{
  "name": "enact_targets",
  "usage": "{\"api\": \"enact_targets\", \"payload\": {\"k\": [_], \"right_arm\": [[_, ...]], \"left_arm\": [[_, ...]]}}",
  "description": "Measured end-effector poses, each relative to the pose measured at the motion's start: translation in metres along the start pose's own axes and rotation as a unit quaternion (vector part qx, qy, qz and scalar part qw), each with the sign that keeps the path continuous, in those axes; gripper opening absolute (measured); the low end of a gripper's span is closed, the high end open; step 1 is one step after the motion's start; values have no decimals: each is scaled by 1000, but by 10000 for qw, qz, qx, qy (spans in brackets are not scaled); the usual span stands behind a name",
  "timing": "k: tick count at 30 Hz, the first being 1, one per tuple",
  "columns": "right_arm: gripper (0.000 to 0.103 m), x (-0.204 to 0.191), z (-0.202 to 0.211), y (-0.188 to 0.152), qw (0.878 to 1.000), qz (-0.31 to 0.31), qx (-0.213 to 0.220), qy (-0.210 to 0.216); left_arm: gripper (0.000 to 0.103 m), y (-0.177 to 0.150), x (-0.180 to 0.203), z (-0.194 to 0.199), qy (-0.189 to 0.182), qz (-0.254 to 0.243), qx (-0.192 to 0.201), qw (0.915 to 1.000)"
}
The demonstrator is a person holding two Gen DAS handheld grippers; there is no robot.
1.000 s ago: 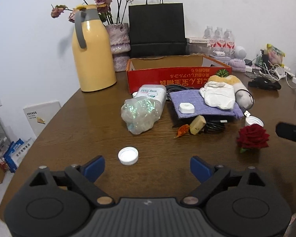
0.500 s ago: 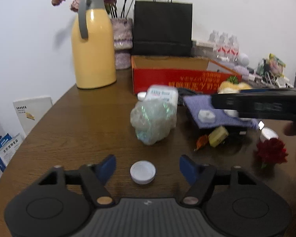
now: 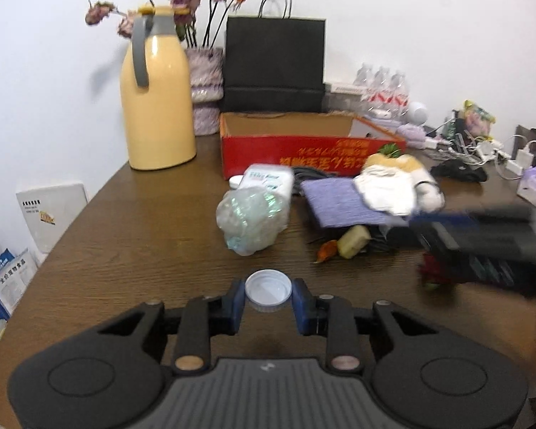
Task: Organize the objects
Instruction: 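Grasp a white bottle cap with left tool while right tool grasps another white cap, then carry both caps into the red cardboard box and open both tools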
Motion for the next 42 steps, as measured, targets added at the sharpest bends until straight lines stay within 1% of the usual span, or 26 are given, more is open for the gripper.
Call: {"api": "enact_targets", "payload": {"k": [3,6,10,14,18,20,21,22,24,25,26,27,28,29,30,32,33,34,35,36,38,40,41,42], "right_arm": [[27,-2,47,-18,9999,-122,-30,-11],[27,2,81,-31,9995,-288,-19,-105],[27,10,99,-31,9990,-308,123,-308],[27,15,101,-23,9984,-290,307,-388],[27,32,95,-7,9975,-390,429,-400],[27,47,92,16,9969,-392,579,-354],[27,56,89,31,9966,-316,684,-346],[27,64,84,45,9962,-239,770,-342],[27,90,63,85,9954,-103,895,-324],[27,101,49,102,9956,-71,890,-273],[27,115,29,123,9961,-87,851,-198],[27,129,3,143,9971,-149,741,-98],[27,140,-22,158,9981,-190,587,1],[27,152,-52,174,9989,-256,399,71],[27,163,-86,187,9995,-262,197,38],[27,180,-158,203,9993,-204,-291,-152],[27,187,-192,204,9980,-209,-538,-251],[27,196,-225,201,9956,-319,-820,-331],[27,205,-261,193,9915,-475,-1152,-386],[27,213,-286,186,9875,-640,-1373,-428],[27,224,-328,172,9807,-892,-1663,-517],[28,225,-350,159,9788,-930,-1737,-560],[32,224,-357,155,9780,-922,-1764,-618],[44,222,-362,150,9772,-882,-1824,-630]], "left_arm": [[27,-1,12,29,-129,-73,159,9998],[27,-6,25,46,-289,-74,214,9993],[27,-6,33,52,-359,-163,293,9988],[27,10,31,42,-350,-190,293,9988],[27,47,33,20,-600,-99,356,9975],[27,78,33,1,-823,-8,395,9958],[27,101,33,-14,-938,8,440,9946],[27,120,31,-28,-952,15,472,9943],[27,167,27,-65,-949,-54,551,9939],[27,188,26,-83,-890,-96,580,9943],[27,208,24,-102,-793,-159,595,9949],[27,229,23,-130,-638,-258,580,9959],[27,243,22,-154,-498,-332,534,9968],[27,257,21,-185,-384,-401,399,9977],[27,266,20,-215,-350,-353,209,9985],[27,274,17,-273,-214,-293,-262,9990],[27,272,12,-303,-75,-164,-545,9984],[27,270,8,-331,29,-178,-794,9967],[27,267,3,-353,176,-179,-932,9953],[27,263,-3,-376,381,-317,-1073,9930],[27,254,-13,-402,616,-360,-1267,9894],[34,245,-22,-418,561,-233,-1417,9880],[44,241,-26,-420,535,-149,-1485,9874],[46,238,-29,-421,515,-82,-1529,9869]]}}
Point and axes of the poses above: each gripper's, at about its wrist camera, not at the fingertips, and z roughly against the way its jaws point, x to its right, y to its top, the point moved 8 cm from there along -z, roughly the way its jaws point, and after that the axes turned 3 degrees about x, right-handed, at the moved point
